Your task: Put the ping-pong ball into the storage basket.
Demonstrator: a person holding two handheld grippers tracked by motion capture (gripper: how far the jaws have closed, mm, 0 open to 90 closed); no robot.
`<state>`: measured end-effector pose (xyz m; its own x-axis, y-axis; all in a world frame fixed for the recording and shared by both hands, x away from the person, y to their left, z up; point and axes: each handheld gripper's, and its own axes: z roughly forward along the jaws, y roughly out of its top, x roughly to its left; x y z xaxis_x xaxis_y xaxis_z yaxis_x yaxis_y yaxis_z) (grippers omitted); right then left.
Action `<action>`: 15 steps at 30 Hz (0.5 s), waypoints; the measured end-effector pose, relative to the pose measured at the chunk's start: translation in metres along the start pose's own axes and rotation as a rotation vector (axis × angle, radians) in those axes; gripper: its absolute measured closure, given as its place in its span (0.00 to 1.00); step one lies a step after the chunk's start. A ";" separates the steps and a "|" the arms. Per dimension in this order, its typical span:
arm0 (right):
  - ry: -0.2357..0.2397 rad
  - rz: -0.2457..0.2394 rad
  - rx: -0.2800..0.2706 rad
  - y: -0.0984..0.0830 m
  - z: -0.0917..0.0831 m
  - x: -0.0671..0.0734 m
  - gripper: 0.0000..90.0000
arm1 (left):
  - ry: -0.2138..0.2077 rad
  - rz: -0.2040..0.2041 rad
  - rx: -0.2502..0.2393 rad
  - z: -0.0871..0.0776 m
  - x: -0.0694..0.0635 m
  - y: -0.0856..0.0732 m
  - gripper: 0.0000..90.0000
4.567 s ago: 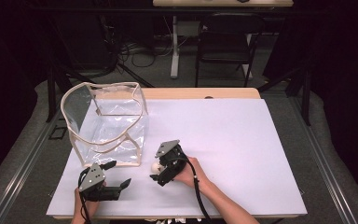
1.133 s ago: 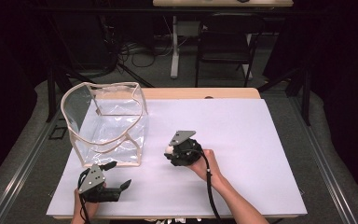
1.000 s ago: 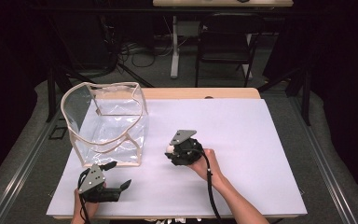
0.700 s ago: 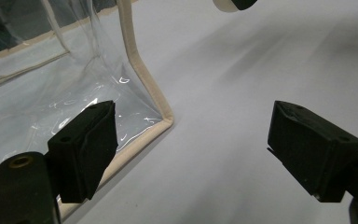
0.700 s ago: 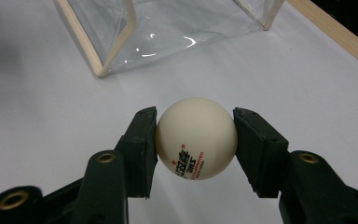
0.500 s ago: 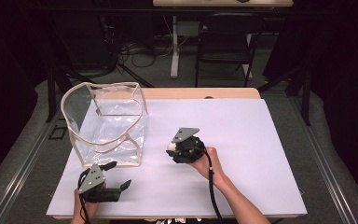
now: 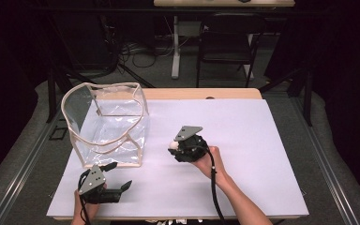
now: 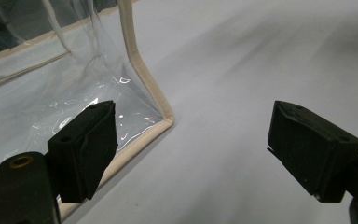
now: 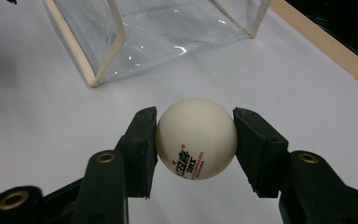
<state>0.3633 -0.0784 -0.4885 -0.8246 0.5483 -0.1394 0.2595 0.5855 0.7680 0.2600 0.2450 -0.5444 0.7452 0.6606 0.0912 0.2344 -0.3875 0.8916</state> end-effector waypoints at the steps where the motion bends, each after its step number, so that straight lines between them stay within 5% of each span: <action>1: 0.000 0.000 0.000 0.000 0.000 0.000 0.57 | 0.000 0.000 0.000 0.000 0.000 0.000 0.18; 15: -0.018 0.021 0.000 0.002 -0.006 -0.012 0.57 | -0.001 -0.004 -0.001 0.000 0.000 0.000 0.18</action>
<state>0.3707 -0.0873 -0.4816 -0.8096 0.5713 -0.1348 0.2767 0.5739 0.7708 0.2603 0.2450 -0.5447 0.7447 0.6617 0.0871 0.2366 -0.3838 0.8926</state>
